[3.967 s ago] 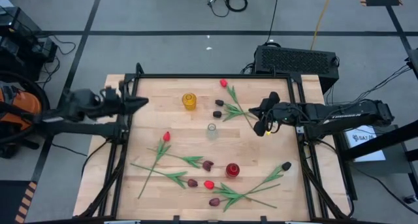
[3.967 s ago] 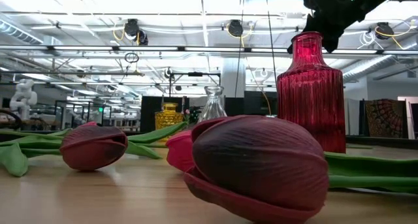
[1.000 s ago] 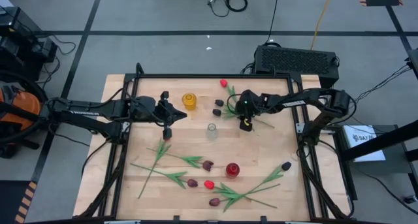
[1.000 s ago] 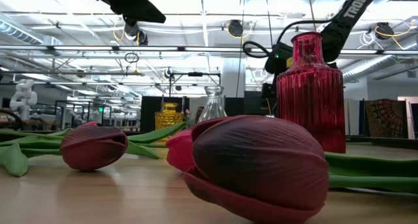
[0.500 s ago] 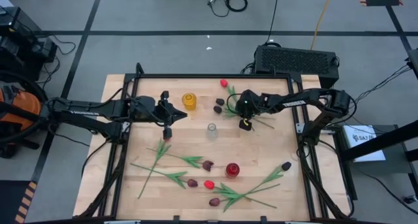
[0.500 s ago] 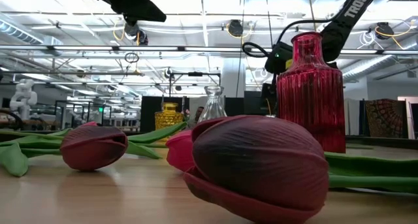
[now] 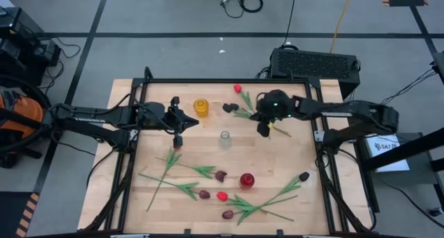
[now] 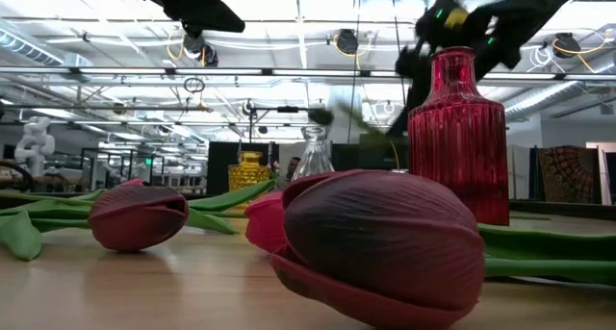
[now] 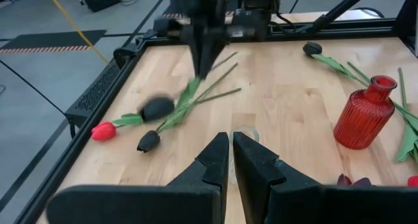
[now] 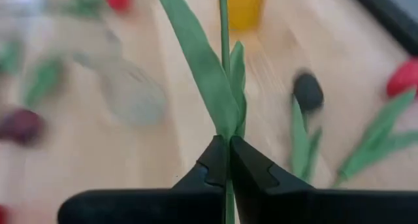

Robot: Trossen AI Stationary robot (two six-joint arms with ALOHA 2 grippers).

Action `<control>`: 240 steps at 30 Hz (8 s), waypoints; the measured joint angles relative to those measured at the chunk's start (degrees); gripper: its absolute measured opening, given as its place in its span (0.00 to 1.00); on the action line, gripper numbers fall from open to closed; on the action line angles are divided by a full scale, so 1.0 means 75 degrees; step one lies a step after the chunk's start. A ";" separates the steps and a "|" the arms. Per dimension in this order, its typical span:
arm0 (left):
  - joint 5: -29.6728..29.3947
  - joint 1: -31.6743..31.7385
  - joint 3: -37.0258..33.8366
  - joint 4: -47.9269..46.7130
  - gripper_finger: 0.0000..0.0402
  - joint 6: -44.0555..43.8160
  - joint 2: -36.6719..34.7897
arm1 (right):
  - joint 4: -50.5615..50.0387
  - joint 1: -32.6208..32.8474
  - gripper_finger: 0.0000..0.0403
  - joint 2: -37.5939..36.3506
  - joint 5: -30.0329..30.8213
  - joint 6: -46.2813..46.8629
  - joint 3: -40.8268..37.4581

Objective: Sort flowers into vase by color
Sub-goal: Put the middle black tulip into the yellow vase, then put the top black tulip into the yellow vase

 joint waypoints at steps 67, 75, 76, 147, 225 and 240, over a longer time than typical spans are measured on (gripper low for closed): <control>0.1060 -0.0118 0.2390 0.6650 0.61 -0.1022 0.5240 | 1.0045 0.2486 0.01 -0.0234 0.1039 0.1322 -0.1690; 0.1929 -0.0011 0.2390 0.6595 0.61 -0.1058 0.5240 | 1.0026 0.2486 0.01 -0.0234 0.1042 0.1334 -0.1690; 0.1929 -0.0011 0.2390 0.6612 0.61 -0.1061 0.5242 | 1.0009 0.2486 0.01 -0.0234 0.1042 0.1336 -0.1690; 0.2833 0.1674 0.2133 0.1816 0.04 -0.1025 0.0822 | 0.6924 0.2475 0.37 -0.2142 0.1077 0.1105 -0.1687; 0.1368 0.4322 -0.1364 0.4447 0.04 -0.2013 0.2080 | 0.6577 0.2486 0.37 -0.2137 0.1045 0.1497 -0.1687; 0.1198 0.3941 -0.1361 0.3419 0.30 -0.2063 0.2463 | 0.5971 0.2486 0.37 -0.2137 0.1048 0.1535 -0.1687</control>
